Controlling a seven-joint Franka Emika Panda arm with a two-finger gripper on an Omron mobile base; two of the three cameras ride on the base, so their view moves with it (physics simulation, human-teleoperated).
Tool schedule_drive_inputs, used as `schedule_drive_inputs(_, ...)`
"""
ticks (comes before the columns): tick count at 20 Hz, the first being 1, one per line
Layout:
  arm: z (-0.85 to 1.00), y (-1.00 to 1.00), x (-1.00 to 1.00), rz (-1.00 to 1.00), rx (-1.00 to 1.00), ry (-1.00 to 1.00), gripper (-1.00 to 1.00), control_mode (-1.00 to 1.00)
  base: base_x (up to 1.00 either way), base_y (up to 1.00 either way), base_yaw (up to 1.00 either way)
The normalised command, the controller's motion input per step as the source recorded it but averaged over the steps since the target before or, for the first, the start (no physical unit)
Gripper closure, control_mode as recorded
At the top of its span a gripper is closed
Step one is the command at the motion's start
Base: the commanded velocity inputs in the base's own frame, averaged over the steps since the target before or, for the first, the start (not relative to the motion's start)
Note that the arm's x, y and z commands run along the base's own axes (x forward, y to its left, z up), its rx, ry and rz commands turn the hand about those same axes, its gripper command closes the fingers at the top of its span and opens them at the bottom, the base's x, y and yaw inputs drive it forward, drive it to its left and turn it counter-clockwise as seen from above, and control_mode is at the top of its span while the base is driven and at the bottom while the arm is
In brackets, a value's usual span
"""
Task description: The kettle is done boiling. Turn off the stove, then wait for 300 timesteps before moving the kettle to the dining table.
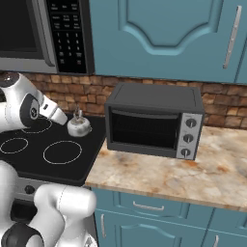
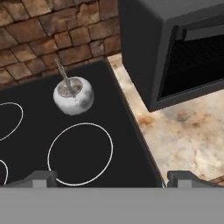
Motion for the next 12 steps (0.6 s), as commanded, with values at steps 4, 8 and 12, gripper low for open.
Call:
schedule_drive_inputs(4, -0.22, 0.00, 0.47, 0.03, -0.05, 0.15, -1.00, -1.00, 0.00, 0.00, 0.00)
schedule_drive_inputs(8, -0.22, 0.00, 0.46, 0.04, -0.02, 0.05, -1.00, -1.00, 0.00, 0.00, 0.00)
schedule_drive_inputs(12, -0.20, 0.00, 0.49, 0.06, -0.01, 0.00, -1.00, -1.00, 0.00, 0.00, 0.00)
